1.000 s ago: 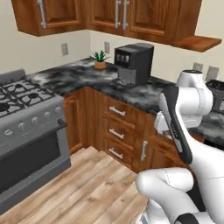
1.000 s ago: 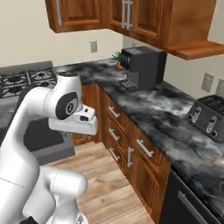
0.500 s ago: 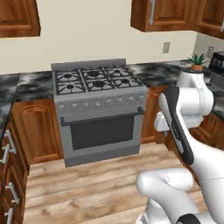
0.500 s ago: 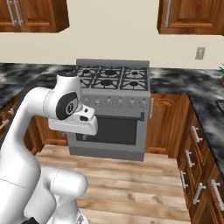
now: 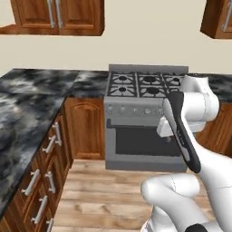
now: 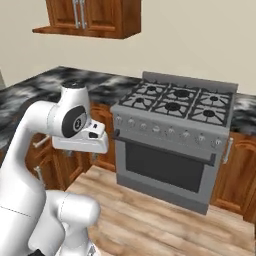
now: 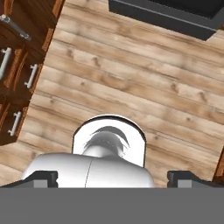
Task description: Pick the cup and glass cup and place them in the sink. Then turn on the water.
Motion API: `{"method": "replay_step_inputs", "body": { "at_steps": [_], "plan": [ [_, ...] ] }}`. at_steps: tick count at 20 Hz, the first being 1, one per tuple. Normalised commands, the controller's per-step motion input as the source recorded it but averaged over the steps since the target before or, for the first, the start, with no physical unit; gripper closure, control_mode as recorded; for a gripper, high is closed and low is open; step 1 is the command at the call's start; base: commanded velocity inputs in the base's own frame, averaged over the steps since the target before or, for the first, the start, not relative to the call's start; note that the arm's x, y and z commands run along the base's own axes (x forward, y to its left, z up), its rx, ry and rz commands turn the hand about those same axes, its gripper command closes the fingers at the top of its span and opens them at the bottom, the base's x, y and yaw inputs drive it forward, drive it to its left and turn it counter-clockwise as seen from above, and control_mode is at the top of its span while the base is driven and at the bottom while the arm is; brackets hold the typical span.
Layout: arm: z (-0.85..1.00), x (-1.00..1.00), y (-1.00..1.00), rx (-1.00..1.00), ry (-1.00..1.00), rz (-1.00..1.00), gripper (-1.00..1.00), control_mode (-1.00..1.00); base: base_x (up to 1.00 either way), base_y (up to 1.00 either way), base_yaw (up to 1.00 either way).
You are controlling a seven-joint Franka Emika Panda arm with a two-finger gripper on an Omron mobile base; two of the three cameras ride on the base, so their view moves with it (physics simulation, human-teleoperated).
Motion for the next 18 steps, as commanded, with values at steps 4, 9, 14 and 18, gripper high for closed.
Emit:
{"method": "replay_step_inputs", "body": {
  "at_steps": [4,9,14,18],
  "plan": [
    [0.00,0.00,0.00,0.00,0.00,0.00,-1.00,1.00,0.91,-0.04,0.53],
    [0.00,0.00,0.00,0.00,0.00,0.00,-1.00,1.00,0.56,0.22,0.82],
    [0.00,0.00,0.00,0.00,0.00,0.00,-1.00,1.00,0.31,0.24,0.93],
    [0.00,0.00,0.00,0.00,0.00,0.00,-1.00,1.00,0.59,0.05,0.93]
  ]
}}
